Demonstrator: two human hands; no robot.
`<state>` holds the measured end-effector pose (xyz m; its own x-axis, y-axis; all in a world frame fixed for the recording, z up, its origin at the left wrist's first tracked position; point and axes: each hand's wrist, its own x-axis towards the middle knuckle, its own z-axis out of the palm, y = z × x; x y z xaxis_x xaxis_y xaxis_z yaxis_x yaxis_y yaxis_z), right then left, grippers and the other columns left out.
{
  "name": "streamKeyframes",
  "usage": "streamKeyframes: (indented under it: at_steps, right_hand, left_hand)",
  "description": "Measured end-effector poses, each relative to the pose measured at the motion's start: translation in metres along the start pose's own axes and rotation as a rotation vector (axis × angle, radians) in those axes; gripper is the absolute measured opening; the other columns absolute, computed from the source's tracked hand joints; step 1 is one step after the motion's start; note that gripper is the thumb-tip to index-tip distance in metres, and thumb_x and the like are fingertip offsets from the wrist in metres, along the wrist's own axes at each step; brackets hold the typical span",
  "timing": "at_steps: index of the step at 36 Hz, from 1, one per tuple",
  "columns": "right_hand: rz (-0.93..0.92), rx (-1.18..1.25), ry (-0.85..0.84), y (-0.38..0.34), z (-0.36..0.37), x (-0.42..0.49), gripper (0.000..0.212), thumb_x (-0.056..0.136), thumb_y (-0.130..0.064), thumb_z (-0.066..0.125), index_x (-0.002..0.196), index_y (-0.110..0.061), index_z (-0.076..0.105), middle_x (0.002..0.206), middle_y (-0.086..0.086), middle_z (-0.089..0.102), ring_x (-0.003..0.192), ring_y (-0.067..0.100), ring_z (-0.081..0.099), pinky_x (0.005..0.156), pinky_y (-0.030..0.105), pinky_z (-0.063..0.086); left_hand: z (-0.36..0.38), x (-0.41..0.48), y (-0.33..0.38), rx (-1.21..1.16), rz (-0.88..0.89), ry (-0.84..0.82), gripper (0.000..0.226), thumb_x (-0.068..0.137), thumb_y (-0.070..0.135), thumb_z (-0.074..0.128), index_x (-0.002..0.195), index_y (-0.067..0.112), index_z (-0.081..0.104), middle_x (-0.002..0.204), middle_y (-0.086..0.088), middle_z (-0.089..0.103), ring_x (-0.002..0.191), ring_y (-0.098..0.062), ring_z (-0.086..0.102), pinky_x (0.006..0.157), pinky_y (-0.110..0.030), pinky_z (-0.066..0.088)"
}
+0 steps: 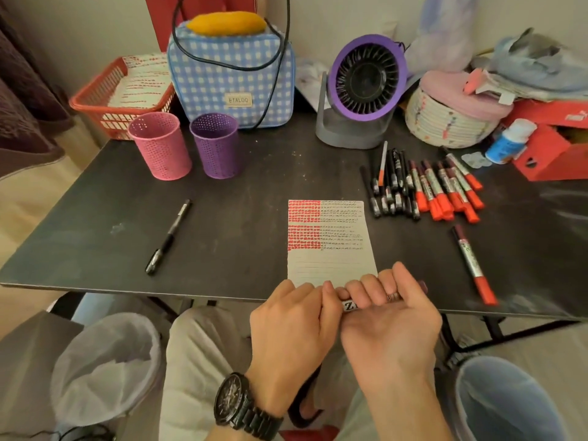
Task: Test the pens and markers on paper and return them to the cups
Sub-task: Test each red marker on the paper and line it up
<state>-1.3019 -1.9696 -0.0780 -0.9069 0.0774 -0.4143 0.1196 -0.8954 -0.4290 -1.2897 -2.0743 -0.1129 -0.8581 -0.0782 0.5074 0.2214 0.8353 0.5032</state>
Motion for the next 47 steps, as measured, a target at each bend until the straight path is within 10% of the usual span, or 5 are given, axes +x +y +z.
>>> streamKeyframes:
  at_steps: [10, 14, 22, 33, 47]
  right_hand:
    - [-0.109, -0.202, -0.191, -0.042, 0.014, 0.017, 0.048, 0.074, -0.033, 0.066, 0.045, -0.025, 0.028, 0.04, -0.01, 0.018, 0.038, 0.011, 0.008, 0.041, 0.022, 0.022]
    - [-0.192, -0.221, -0.239, -0.099, 0.018, 0.044, 0.049, 0.086, -0.032, 0.062, 0.051, -0.027, 0.028, 0.043, -0.009, 0.018, 0.038, 0.01, 0.013, 0.041, 0.026, 0.027]
    - [0.047, -0.359, -0.161, -0.069, -0.002, 0.07, 0.046, 0.092, -0.057, 0.055, 0.067, -0.02, 0.063, 0.075, -0.001, 0.059, 0.07, 0.014, 0.059, 0.074, 0.03, 0.046]
    - [0.016, -0.663, -0.165, -0.05, -0.016, 0.082, 0.065, 0.08, -0.072, 0.058, 0.103, -0.015, 0.079, 0.094, 0.019, 0.076, 0.058, 0.02, 0.065, 0.05, 0.027, 0.054]
    - [-0.298, -1.09, -0.27, 0.011, 0.028, 0.114, 0.025, 0.096, -0.037, 0.069, 0.081, -0.017, 0.069, 0.06, 0.008, 0.066, 0.049, 0.021, 0.065, 0.046, 0.027, 0.051]
  left_hand:
    - [-0.004, -0.011, -0.009, -0.126, -0.401, -0.356, 0.049, 0.101, 0.038, 0.028, 0.057, 0.02, 0.042, 0.053, -0.002, 0.057, 0.059, -0.029, 0.053, 0.058, -0.041, 0.04]
    - [-0.02, -0.006, -0.04, -0.331, -0.558, -0.179, 0.06, 0.102, 0.05, 0.025, 0.052, 0.025, 0.046, 0.043, 0.006, 0.044, 0.049, -0.013, 0.043, 0.06, -0.039, 0.037]
    - [-0.004, 0.045, -0.051, -0.524, -0.35, -0.171, 0.069, 0.099, 0.067, 0.018, 0.067, 0.013, 0.047, 0.065, 0.003, 0.051, 0.061, -0.009, 0.046, 0.061, -0.026, 0.036]
    - [0.013, 0.083, -0.108, -0.287, -0.161, -0.496, 0.022, 0.077, 0.066, 0.052, 0.093, 0.056, 0.041, 0.124, 0.048, 0.047, 0.124, 0.021, 0.038, 0.105, -0.021, 0.032]
    - [0.017, 0.084, -0.107, -0.163, -0.067, -0.541, 0.048, 0.069, 0.061, 0.067, 0.089, 0.037, 0.031, 0.141, 0.025, 0.052, 0.144, 0.006, 0.03, 0.125, -0.037, 0.018]
